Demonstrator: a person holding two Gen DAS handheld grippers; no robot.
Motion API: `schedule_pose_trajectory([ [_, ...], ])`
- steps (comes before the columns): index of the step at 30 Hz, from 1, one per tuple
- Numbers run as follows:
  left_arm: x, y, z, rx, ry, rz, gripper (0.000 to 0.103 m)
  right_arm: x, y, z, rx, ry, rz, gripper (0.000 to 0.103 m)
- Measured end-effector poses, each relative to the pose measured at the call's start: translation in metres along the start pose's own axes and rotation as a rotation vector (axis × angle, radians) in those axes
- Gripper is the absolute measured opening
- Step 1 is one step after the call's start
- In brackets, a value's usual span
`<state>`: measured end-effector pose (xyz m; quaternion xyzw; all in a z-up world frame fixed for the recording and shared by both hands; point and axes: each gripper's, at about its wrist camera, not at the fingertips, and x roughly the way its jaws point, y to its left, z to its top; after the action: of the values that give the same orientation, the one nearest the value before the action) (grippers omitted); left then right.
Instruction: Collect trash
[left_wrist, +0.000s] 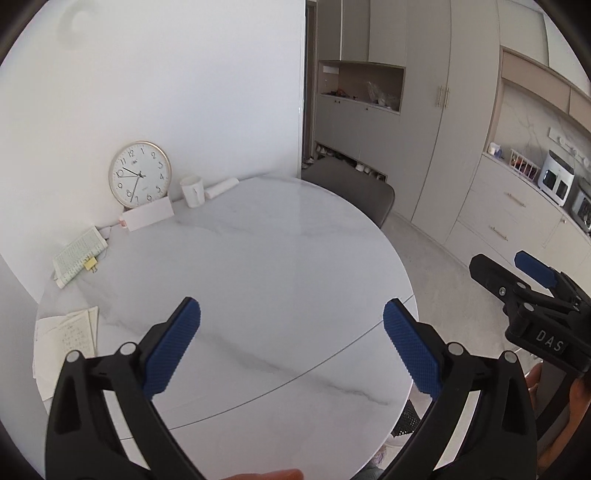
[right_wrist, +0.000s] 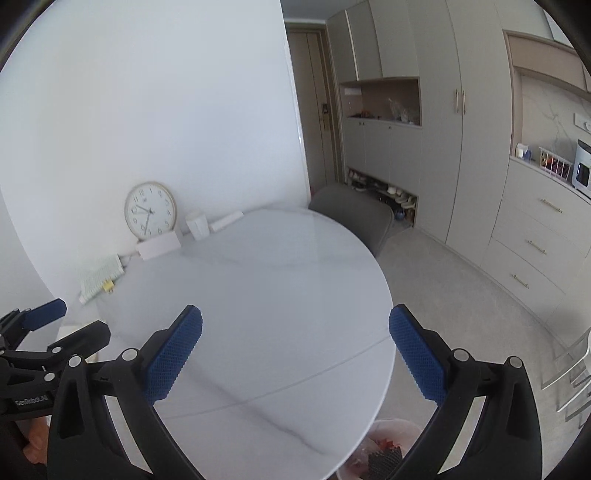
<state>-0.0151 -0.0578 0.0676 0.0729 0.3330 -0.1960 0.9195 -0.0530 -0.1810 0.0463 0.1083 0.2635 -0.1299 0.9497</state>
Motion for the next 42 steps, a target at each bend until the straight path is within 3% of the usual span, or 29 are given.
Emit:
schedule_pose_trajectory([
  [4, -0.018, 0.013, 0.007, 0.003, -0.03, 0.03, 0.095, -0.015, 0.016, 0.016, -0.002, -0.041, 0.011, 0.101],
  [13, -0.043, 0.037, 0.006, -0.036, -0.084, 0.065, 0.095, -0.029, 0.046, 0.017, -0.054, -0.081, 0.004, 0.101],
  [19, -0.039, 0.043, 0.007, -0.056, -0.085, 0.068, 0.095, -0.026, 0.051, 0.015, -0.081, -0.072, -0.04, 0.101],
  [42, -0.035, 0.049, 0.005, -0.058, -0.084, 0.057, 0.095, -0.029, 0.065, 0.012, -0.099, -0.081, -0.075, 0.101],
])
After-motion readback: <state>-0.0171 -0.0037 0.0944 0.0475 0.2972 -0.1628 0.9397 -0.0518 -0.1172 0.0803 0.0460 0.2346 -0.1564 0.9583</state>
